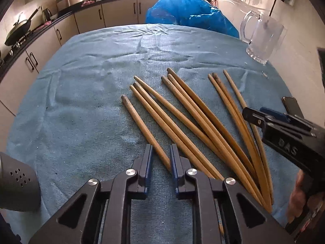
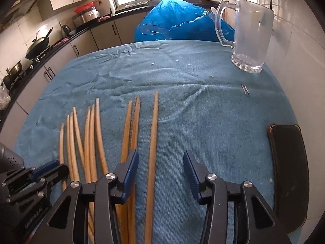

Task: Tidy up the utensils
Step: 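Close the left tool on one chopstick while the right tool grasps another, then lift both held chopsticks and carry them above the black utensil cup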

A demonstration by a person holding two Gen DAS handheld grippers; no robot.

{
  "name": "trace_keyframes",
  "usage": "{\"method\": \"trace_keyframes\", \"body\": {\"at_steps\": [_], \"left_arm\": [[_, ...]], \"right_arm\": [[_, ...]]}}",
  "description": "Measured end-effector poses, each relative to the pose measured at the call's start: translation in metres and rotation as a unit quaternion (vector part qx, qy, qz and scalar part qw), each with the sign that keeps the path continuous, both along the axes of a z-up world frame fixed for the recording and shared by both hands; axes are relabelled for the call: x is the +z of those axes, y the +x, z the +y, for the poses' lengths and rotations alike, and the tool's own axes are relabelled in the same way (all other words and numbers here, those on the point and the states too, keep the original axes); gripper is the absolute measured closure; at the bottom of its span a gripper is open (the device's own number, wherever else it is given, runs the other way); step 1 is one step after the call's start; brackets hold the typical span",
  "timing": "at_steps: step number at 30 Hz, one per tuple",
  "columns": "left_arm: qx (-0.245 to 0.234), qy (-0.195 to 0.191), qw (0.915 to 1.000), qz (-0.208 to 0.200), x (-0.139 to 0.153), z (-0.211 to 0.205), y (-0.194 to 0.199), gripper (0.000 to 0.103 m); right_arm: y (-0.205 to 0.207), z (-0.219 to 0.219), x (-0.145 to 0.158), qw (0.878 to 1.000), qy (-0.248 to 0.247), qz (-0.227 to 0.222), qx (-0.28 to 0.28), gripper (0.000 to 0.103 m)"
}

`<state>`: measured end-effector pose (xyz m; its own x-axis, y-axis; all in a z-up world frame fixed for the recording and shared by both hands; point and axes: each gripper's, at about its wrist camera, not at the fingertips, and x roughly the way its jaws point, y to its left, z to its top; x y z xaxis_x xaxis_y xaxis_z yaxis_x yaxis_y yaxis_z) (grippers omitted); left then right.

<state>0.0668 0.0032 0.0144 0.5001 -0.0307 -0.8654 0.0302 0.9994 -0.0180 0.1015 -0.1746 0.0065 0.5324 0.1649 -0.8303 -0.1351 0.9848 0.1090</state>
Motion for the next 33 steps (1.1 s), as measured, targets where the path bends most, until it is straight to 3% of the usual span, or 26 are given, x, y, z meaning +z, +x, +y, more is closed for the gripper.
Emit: {"method": "trace_keyframes", "body": {"at_steps": [2, 6, 9, 15, 18, 21, 23, 24, 28, 33], "left_arm": [[-0.001, 0.008, 1.0000, 0.001, 0.000, -0.002, 0.000, 0.087], [0.001, 0.016, 0.9998, 0.009, 0.001, 0.001, -0.005, 0.091], [-0.003, -0.004, 0.9998, 0.019, 0.002, 0.013, -0.019, 0.094], [-0.030, -0.054, 0.9971, 0.045, 0.004, 0.041, -0.063, 0.096], [-0.047, -0.058, 0.9954, 0.060, 0.005, 0.048, -0.086, 0.096], [-0.057, -0.069, 0.9933, 0.074, 0.008, 0.052, -0.095, 0.096], [-0.060, -0.061, 0.9935, 0.075, 0.010, 0.050, -0.093, 0.095], [-0.055, -0.055, 0.9943, 0.073, 0.010, 0.047, -0.089, 0.094], [-0.060, -0.038, 0.9942, 0.081, 0.009, 0.034, -0.071, 0.079], [-0.064, 0.002, 0.9943, 0.085, 0.007, 0.019, -0.049, 0.079]], "right_arm": [[0.003, 0.002, 0.000, 1.000, -0.014, -0.005, -0.003, 0.062], [0.005, -0.003, 0.001, 1.000, -0.021, -0.001, -0.011, 0.090], [-0.001, -0.015, 0.002, 1.000, 0.007, 0.010, -0.019, 0.095], [-0.050, -0.039, 0.004, 0.998, 0.028, 0.046, -0.019, 0.095], [-0.083, -0.046, 0.004, 0.997, 0.030, 0.067, -0.009, 0.095], [-0.099, -0.046, 0.004, 0.997, 0.025, 0.073, 0.002, 0.088], [-0.098, -0.044, 0.005, 0.997, 0.017, 0.077, 0.010, 0.075], [-0.095, -0.043, 0.005, 0.997, 0.008, 0.076, 0.006, 0.074], [-0.070, -0.042, 0.005, 0.997, -0.002, 0.080, -0.004, 0.074], [-0.043, -0.034, 0.006, 0.995, -0.024, 0.094, -0.015, 0.074]]}}
